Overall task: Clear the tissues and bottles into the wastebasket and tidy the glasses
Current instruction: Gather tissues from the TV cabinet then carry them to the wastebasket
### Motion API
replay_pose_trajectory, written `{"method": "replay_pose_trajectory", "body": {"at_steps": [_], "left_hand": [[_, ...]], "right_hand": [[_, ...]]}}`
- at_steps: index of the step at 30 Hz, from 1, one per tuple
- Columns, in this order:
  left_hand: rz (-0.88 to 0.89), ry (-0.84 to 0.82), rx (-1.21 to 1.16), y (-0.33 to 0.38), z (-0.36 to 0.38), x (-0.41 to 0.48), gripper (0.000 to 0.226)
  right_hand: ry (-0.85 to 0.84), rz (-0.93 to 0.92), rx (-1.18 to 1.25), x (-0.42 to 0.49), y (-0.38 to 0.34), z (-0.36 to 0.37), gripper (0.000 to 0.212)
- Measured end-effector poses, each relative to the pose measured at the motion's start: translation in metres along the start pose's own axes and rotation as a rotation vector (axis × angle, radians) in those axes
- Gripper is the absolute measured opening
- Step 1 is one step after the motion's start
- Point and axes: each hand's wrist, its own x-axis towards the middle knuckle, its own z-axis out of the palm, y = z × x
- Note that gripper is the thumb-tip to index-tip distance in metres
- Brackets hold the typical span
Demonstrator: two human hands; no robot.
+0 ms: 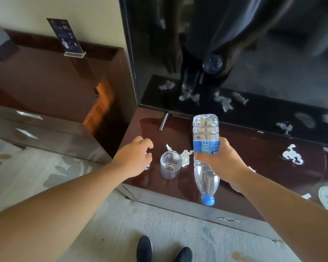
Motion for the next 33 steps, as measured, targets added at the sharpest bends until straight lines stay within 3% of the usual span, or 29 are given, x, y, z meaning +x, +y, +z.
{"method": "replay_pose_trajectory", "body": {"at_steps": [12, 33], "left_hand": [[-0.114, -0.146, 0.066, -0.027, 0.051, 0.006, 0.048], [-0.146, -0.153, 0.044, -0.026, 0.051, 0.010, 0.011]], "right_hand": [[0.013, 0.055, -0.012, 0.011, 0.014, 0.017, 0.050], [0.018, 0.083, -0.025, 0.006, 0.015, 0.023, 0.048]]}}
